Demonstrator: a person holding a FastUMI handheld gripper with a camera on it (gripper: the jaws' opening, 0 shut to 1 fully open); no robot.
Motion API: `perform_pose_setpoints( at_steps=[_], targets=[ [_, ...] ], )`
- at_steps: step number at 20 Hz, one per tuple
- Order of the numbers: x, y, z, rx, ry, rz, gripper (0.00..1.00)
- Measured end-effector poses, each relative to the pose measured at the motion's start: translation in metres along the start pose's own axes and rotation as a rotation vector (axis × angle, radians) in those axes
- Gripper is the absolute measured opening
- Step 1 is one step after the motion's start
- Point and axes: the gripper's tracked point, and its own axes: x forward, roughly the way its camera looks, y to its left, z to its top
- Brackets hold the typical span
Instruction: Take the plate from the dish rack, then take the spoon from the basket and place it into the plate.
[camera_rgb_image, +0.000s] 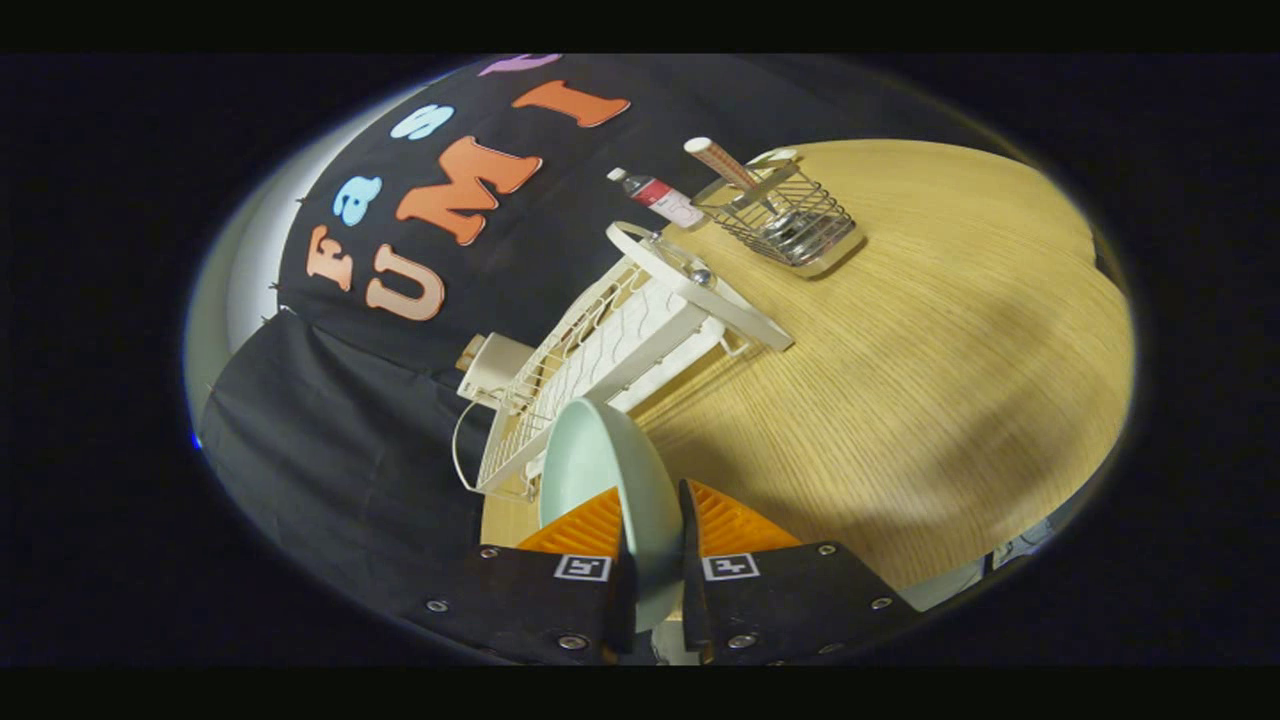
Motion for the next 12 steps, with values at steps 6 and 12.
perform_pose_setpoints(
  at_steps=[6,12],
  targets=[
    [0.010,-0.013,-0.001,-0.012,0.019,-0.057,0.21],
    [0.004,-0.018,0.011,-0.023,0.022,-0.093,0.38]
  ],
)
